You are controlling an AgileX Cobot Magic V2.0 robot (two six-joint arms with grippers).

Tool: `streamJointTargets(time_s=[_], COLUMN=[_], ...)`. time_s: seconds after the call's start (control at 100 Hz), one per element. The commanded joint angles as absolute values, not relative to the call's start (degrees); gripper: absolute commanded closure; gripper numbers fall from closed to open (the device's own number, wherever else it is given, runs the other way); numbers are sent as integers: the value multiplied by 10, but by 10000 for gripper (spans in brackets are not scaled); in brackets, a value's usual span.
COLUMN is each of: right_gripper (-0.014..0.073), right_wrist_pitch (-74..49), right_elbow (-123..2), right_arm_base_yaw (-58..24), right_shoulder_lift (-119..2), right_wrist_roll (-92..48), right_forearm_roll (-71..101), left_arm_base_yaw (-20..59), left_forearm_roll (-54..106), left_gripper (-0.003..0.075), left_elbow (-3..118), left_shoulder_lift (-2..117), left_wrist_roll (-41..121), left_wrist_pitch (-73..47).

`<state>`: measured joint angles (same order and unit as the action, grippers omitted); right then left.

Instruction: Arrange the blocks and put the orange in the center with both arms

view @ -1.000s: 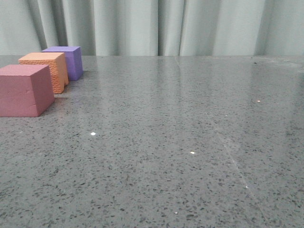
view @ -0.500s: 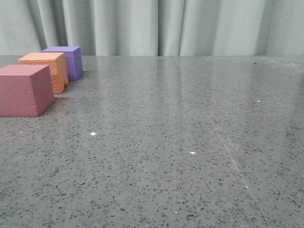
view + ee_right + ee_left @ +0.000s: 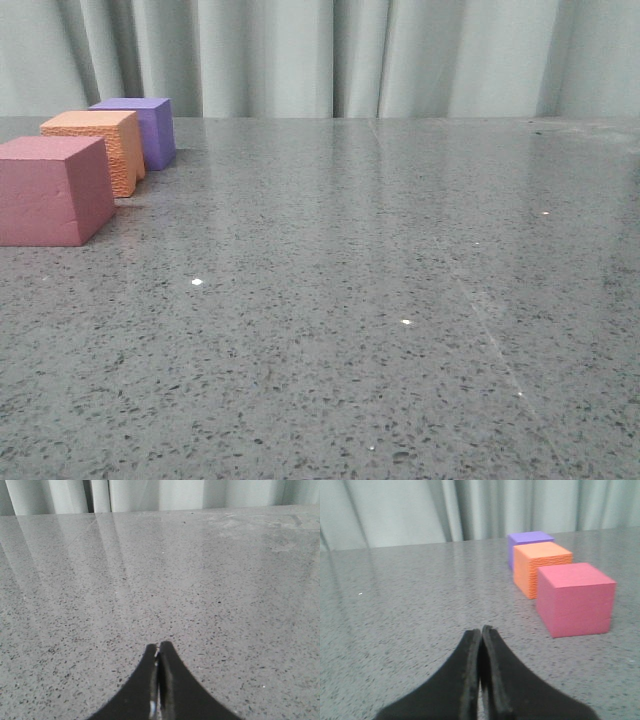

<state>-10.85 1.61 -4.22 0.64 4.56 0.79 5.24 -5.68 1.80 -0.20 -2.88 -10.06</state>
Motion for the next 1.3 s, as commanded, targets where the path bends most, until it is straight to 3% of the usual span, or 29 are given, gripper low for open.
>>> streamJointTargets(time_s=[0.0, 1.29], right_gripper=[654, 654], right_wrist_pitch=[-62, -64], right_elbow=[8, 8], right_arm_base_yaw=[-38, -38], right_shoulder_lift=[20, 20], right_wrist_roll=[46, 46], right_forearm_roll=[8, 8], left_arm_base_yaw=[39, 38], left_forearm_roll=[-47, -58], left_gripper=[739, 739], left_elbow=[16, -29], left_shoulder_lift=[-6, -21], left_wrist_roll=[-24, -31], left_wrist_pitch=[-25, -19])
